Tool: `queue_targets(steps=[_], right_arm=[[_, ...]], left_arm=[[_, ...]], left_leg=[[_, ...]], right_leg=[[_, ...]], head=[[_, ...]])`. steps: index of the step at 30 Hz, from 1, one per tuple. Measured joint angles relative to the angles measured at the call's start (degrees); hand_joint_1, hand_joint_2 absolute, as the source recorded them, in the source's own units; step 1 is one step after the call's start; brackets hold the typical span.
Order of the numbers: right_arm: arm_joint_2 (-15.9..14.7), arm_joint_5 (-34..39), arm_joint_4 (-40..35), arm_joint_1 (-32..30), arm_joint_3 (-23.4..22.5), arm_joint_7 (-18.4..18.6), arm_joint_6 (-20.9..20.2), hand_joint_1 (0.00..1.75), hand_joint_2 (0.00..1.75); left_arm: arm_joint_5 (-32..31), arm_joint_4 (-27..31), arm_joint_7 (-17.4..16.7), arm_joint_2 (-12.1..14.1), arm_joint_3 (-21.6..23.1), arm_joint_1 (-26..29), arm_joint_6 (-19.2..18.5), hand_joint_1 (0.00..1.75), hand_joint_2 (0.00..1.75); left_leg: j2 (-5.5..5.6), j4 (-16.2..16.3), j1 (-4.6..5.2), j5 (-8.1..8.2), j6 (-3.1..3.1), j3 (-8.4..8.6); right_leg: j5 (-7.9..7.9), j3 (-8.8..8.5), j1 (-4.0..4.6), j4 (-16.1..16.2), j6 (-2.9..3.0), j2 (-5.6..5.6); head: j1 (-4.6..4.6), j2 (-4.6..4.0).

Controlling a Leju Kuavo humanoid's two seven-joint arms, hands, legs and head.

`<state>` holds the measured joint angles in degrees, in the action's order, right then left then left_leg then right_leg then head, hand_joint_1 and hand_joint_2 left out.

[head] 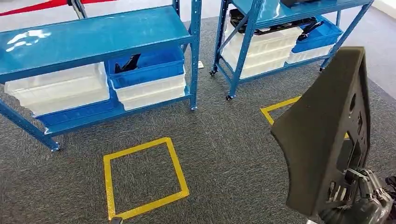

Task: Take the parts from the cabinet and place them on the table.

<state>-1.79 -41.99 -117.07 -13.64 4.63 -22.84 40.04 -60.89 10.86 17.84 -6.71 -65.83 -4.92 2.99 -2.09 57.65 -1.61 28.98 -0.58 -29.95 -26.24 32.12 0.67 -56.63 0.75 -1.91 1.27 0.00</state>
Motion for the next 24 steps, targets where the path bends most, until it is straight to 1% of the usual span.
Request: queue_targets(steps=[1, 2, 3, 4, 5, 6, 7, 8, 9, 10, 11, 12, 13, 14, 15, 16, 17, 18, 19, 20, 21, 22, 23, 24], right_arm=[[0.02, -0.02, -0.08, 0.05, -0.04, 0.00, 0.00, 1.34, 1.75], [0.02, -0.04, -0.13, -0.04, -0.19, -0.02, 0.00, 1.34, 1.75], [0.02, -0.28, -0.15, -0.16, -0.48, -0.02, 0.00, 1.34, 1.75], [0.02, -0.81, -0.28, -0.23, -0.85, -0.07, 0.00, 1.34, 1.75], [0.18, -1.29, -0.52, -0.43, -1.31, -0.24, 0.00, 1.34, 1.75], [0.44, -1.44, -0.70, -0.44, -1.53, -0.44, 0.02, 1.34, 1.75], [0.52, -1.46, -0.79, -0.43, -2.01, -0.53, 0.02, 1.34, 1.75], [0.72, -1.46, -0.79, -0.58, -2.41, -0.55, 0.02, 1.34, 1.75], [0.92, -1.36, -0.79, -0.71, -2.88, -0.57, 0.02, 1.34, 1.75], [1.07, -1.25, -0.79, -0.91, -3.30, -0.59, 0.02, 1.34, 1.75], [1.20, -1.20, -0.79, -1.05, -3.80, -0.63, 0.02, 1.34, 1.75], [1.29, -1.20, -0.79, -1.14, -4.06, -0.63, 0.02, 1.34, 1.75], [1.40, -1.20, -0.79, -1.16, -4.31, -0.66, 0.02, 1.34, 1.75], [1.51, -1.20, -0.79, -1.16, -4.57, -0.68, 0.02, 1.34, 1.75], [1.62, -1.22, -0.79, -1.17, -4.90, -0.68, 0.02, 1.34, 1.75], [1.64, -1.29, -0.79, -1.14, -5.29, -0.68, 0.00, 1.34, 1.75], [1.90, -1.57, -1.01, -1.21, -5.68, -0.85, 0.00, 1.34, 1.75], [2.23, -1.60, -1.18, -1.36, -6.10, -0.98, 0.02, 1.34, 1.75], [2.54, -1.55, -1.22, -1.65, -6.62, -1.03, 0.00, 1.34, 1.75], [2.67, -1.38, -1.33, -1.94, -7.19, -1.05, 0.00, 1.34, 1.75], [2.91, -1.20, -1.38, -2.05, -7.61, -1.01, 0.00, 1.34, 1.75], [3.06, -1.08, -1.46, -2.00, -8.15, -1.05, 0.00, 1.34, 1.75], [3.24, -0.81, -1.53, -2.04, -8.44, -1.11, 0.02, 1.34, 1.75], [3.43, -0.63, -1.53, -2.12, -8.72, -1.27, 0.00, 1.34, 1.75]], left_arm=[[0.00, 0.00, -0.02, 0.00, 0.00, 0.02, 0.02, 0.00, 1.75], [0.00, 0.02, -0.02, 0.00, 0.00, 0.03, 0.00, 0.00, 1.75], [-0.09, 0.02, -0.02, 0.00, 0.00, 0.01, 0.02, 0.00, 1.75], [-0.15, 0.00, -0.02, -0.02, 0.00, -0.04, 0.00, 0.00, 1.75], [-0.24, 0.00, -0.04, -0.02, 0.00, -0.12, -0.02, 0.00, 1.75], [-0.26, 0.02, -0.02, 0.02, 0.00, -0.12, 0.00, 0.00, 1.75], [-0.26, 0.00, -0.04, 0.02, 0.00, -0.10, 0.00, 0.00, 1.75], [-0.33, 0.00, -0.13, 0.02, 0.02, 0.00, -0.02, 0.00, 1.75], [-0.33, 0.00, -0.15, 0.02, 0.00, 0.14, -0.02, 0.00, 1.75], [-0.33, 0.00, -0.20, 0.02, 0.00, 0.21, 0.00, 0.00, 1.75], [-0.33, 0.00, -0.20, 0.04, 0.00, 0.24, 0.00, 0.00, 1.75], [-0.33, 0.00, -0.20, 0.09, 0.00, 0.22, 0.00, 0.00, 1.75], [-0.33, 0.00, -0.17, 0.13, 0.00, 0.21, 0.00, 0.00, 1.75], [-0.35, 0.00, -0.20, 0.13, 0.00, 0.20, 0.00, 0.00, 1.75], [-0.33, -0.04, -0.20, 0.02, 0.00, 0.23, 0.00, 0.00, 1.75], [-0.33, -0.09, -0.17, -0.11, 0.00, 0.16, 0.00, 0.00, 1.75], [-0.35, -0.09, -0.17, -0.11, 0.00, 0.17, 0.00, 0.00, 1.75], [-0.33, -0.09, -0.15, -0.11, 0.00, 0.22, 0.00, 0.00, 1.75], [-0.33, -0.09, -0.13, -0.11, 0.00, 0.20, 0.00, 0.00, 1.75], [-0.33, -0.09, -0.07, -0.13, 0.00, 0.15, 0.02, 0.00, 1.75], [-0.33, -0.02, 0.00, -0.13, 0.00, 0.11, 0.07, 0.00, 1.75], [-0.33, 0.00, 0.00, -0.13, 0.00, 0.08, 0.04, 0.00, 1.75], [-0.33, 0.00, -0.02, -0.13, 0.00, 0.12, 0.04, 0.00, 1.75], [-0.33, 0.00, -0.02, -0.13, -0.02, 0.15, 0.04, 0.00, 1.75]], left_leg=[[-0.21, -0.05, 0.15, 0.07, -0.29, -0.09], [-0.48, -0.20, 0.11, 0.11, -0.52, -0.01], [-0.77, -0.54, 0.09, 0.08, -0.78, 0.28], [-1.06, -0.86, 0.16, 0.05, -1.12, 0.61], [-0.75, -0.26, 0.20, 0.57, -1.41, 0.75], [0.34, 1.58, 0.39, 1.84, -1.38, 0.00], [1.10, 5.37, 0.35, 4.15, -1.38, -1.71], [1.63, 10.50, 0.40, 6.64, -1.40, -4.16], [1.88, 15.37, 0.46, 8.51, -1.42, -6.56], [1.92, 18.20, 0.45, 8.91, -1.44, -8.10], [1.92, 17.74, 0.37, 7.81, -1.52, -8.19], [1.92, 14.75, 0.25, 5.64, -1.60, -7.01], [1.98, 9.96, 0.04, 2.92, -1.75, -4.92], [2.52, 4.49, -0.34, 0.30, -2.12, -2.35], [4.42, 1.11, -1.07, -0.41, -2.64, -1.01], [4.97, 0.59, -1.13, -0.31, -2.28, -0.88], [4.46, 0.77, -1.03, -0.26, -1.90, -1.07], [4.23, 0.90, -0.80, -0.16, -1.55, -1.14], [3.98, 1.07, -0.71, -0.12, -1.18, -1.15], [3.46, 0.99, -0.84, -0.20, -0.73, -1.08], [3.35, 0.92, -0.75, -0.24, -0.46, -1.00], [2.98, 0.86, -0.69, -0.24, -0.42, -1.02], [2.54, 0.85, -0.64, -0.22, -0.40, -1.04], [2.14, 0.85, -0.60, -0.14, -0.27, -1.04]], right_leg=[[-0.02, 0.26, 0.37, 0.05, 0.07, 0.06], [-0.05, 0.26, 0.38, 0.00, 0.14, 0.27], [-0.06, 0.30, 0.47, 0.05, 0.18, 0.56], [0.08, 0.23, 0.44, 0.43, 0.31, 0.95], [0.64, -0.51, -0.67, 1.31, 0.42, 1.20], [0.58, -0.59, -0.50, 1.43, 0.55, 1.47], [0.59, -0.65, -0.51, 1.41, 0.80, 1.58], [0.50, -0.70, -0.47, 1.41, 0.91, 1.75], [0.46, -0.73, -0.42, 1.41, 0.97, 2.06], [0.44, -0.80, -0.43, 1.40, 0.97, 2.47], [0.39, -0.89, -0.53, 1.36, 0.95, 2.84], [0.28, -1.00, -0.70, 1.26, 0.79, 3.27], [0.08, -1.14, -0.97, 1.03, 0.48, 3.73], [-0.23, -1.29, -1.22, 0.67, 0.02, 4.14], [-0.54, -1.20, -1.01, 0.40, -0.51, 4.45], [-1.01, -0.92, -0.63, -0.25, -0.68, 4.92], [-0.93, -0.82, -0.66, -0.08, -0.69, 5.02], [-0.85, -0.78, -0.85, -0.01, -0.75, 5.34], [-0.82, -0.76, -1.05, -0.04, -0.80, 5.50], [-0.99, -0.77, -1.40, -0.34, -0.92, 5.43], [-2.19, -0.07, -1.22, -1.98, -1.09, 4.06], [-4.35, 1.87, -1.24, -5.74, -1.30, 3.31], [-6.67, 4.46, -1.29, -10.71, -1.41, 2.96], [-8.39, 6.92, -1.31, -15.38, -1.44, 2.81]], head=[[-0.09, 0.00], [0.00, 0.00], [-0.11, 0.00], [-0.09, 0.00], [0.02, 0.00], [0.09, 0.00], [0.56, 0.00], [0.74, 0.00], [0.89, 0.00], [1.09, 0.00], [1.22, 0.00], [1.25, 0.00], [1.29, 0.00], [1.42, 0.00], [2.05, 0.00], [2.71, 0.00], [1.61, 0.00], [0.98, 0.00], [0.98, 0.00], [1.01, 0.00], [0.61, 0.00], [0.17, 0.00], [0.15, 0.00], [0.13, 0.00]])
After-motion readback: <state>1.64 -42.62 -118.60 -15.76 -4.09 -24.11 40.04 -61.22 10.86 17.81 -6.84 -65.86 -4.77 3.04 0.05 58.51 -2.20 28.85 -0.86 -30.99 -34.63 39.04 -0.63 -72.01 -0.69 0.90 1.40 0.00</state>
